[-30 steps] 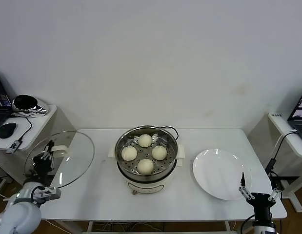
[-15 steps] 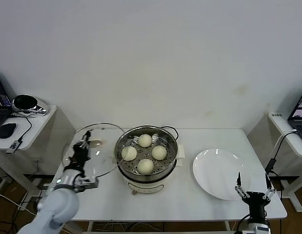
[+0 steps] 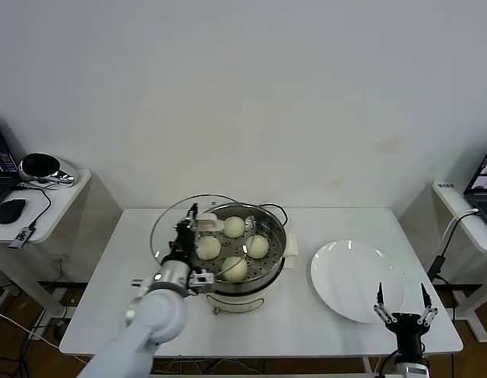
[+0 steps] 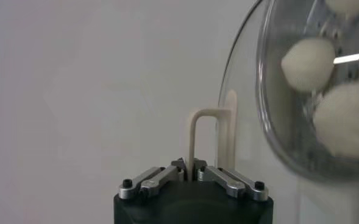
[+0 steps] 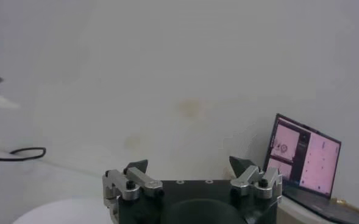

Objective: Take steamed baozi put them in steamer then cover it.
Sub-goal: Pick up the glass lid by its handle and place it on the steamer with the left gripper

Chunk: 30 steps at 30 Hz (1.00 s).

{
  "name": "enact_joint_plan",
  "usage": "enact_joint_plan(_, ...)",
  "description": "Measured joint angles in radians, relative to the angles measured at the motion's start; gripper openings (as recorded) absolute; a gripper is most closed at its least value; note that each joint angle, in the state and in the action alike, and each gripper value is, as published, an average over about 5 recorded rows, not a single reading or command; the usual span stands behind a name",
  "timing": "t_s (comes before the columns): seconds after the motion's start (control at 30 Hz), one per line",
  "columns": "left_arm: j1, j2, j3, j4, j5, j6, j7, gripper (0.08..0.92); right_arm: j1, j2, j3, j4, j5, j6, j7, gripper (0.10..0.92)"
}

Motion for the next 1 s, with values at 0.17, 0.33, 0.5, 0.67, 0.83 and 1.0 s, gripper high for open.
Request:
enact_joint_plan(0.17,-0.029,-0.057,0.04,0.036,0.033,0.011,0.022,0.151,-0.005,0.001,-0.005,-0.005,-0.006,0.005,0.001,0.823)
enact_joint_plan(0.33,-0.043,-0.099,0.071,0.064,0.055,0.018,0.032,0.151,-0.005,0.002,-0.009,-0.007,-0.009,0.008,0.003,0.823)
enact_joint_plan(0.5,-0.045,-0.129,0.083,0.088,0.078,0.02,0.035,0.151,-0.005,0.002,-0.014,-0.009,-0.009,0.012,0.006,0.823)
enact_joint_plan(0.67,-0.043,-0.146,0.091,0.098,0.094,0.019,0.035,0.151,-0.007,0.002,-0.017,-0.012,-0.009,0.016,0.008,0.823)
enact_joint_plan(0.83,-0.044,-0.163,0.096,0.111,0.108,0.015,0.035,0.151,-0.006,0.0,-0.018,-0.013,-0.009,0.016,0.007,0.823)
enact_joint_plan(1.0,-0.045,-0.171,0.099,0.126,0.121,0.009,0.031,0.151,-0.006,-0.003,-0.019,-0.017,-0.009,0.017,0.003,0.823)
